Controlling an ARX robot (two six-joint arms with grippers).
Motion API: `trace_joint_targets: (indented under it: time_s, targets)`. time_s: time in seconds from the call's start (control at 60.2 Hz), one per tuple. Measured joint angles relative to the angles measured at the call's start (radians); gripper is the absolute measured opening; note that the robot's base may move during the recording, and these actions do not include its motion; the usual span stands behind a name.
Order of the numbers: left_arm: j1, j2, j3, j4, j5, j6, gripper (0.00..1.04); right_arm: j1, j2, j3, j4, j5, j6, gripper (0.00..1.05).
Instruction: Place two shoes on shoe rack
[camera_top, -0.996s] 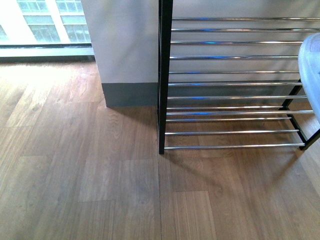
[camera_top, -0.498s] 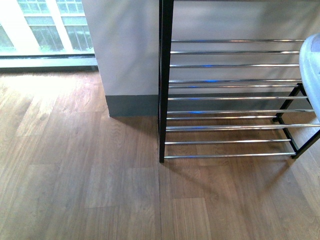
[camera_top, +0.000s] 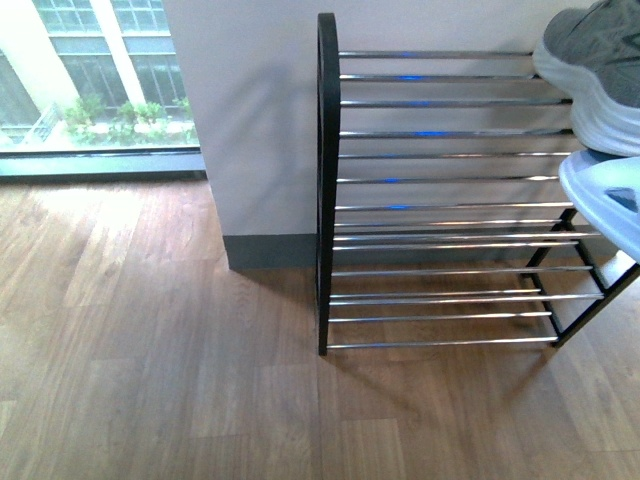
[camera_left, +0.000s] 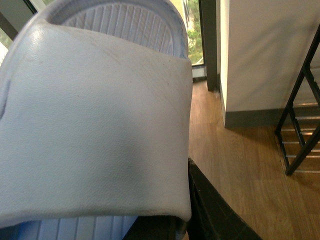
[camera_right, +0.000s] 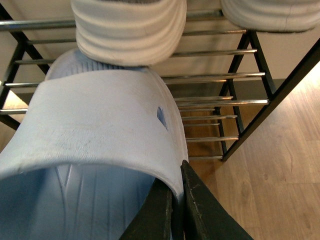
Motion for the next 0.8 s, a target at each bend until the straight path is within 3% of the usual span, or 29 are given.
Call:
trace_joint_targets:
  time_s: [0.797]
  targets:
    - [0.0,0.0,0.001,0.0,0.0,0.0,0.02,0.0,0.0,0.0,0.0,0.002,0.0,0.01]
